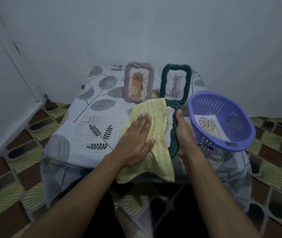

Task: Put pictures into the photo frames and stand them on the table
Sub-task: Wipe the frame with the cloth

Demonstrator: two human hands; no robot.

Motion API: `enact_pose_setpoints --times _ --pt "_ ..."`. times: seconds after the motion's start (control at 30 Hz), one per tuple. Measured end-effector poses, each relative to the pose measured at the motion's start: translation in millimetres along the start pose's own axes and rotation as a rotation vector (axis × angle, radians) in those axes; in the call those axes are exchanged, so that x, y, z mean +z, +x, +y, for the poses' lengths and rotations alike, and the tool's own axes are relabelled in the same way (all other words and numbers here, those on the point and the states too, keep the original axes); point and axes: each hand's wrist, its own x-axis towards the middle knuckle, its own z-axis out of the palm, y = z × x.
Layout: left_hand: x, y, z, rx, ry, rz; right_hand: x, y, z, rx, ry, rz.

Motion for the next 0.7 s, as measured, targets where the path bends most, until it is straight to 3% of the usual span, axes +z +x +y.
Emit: enact_pose_setpoints --times 0.17,0.27,0.4,0.53,0.7 --pt "-20 18 -5 -0.265 -0.114 0.096 8 -12 -5 0.064 -0.165 -0.168" --pt "-29 25 -12 -0.253 -0.114 0.142 5 -12 -7 0.145 -0.15 -0.306" --pt "-33 24 -14 -0.258 -0.176 0.148 6 -12 -9 0.216 -0.088 -0.327" --pt "-30 22 -13 -0.411 -0.21 0.313 3 -12 -6 0.237 0.128 -0.261" --pt "-25 23 -12 -0.838 -0.413 0.524 3 -18 5 0.023 0.467 -0.221"
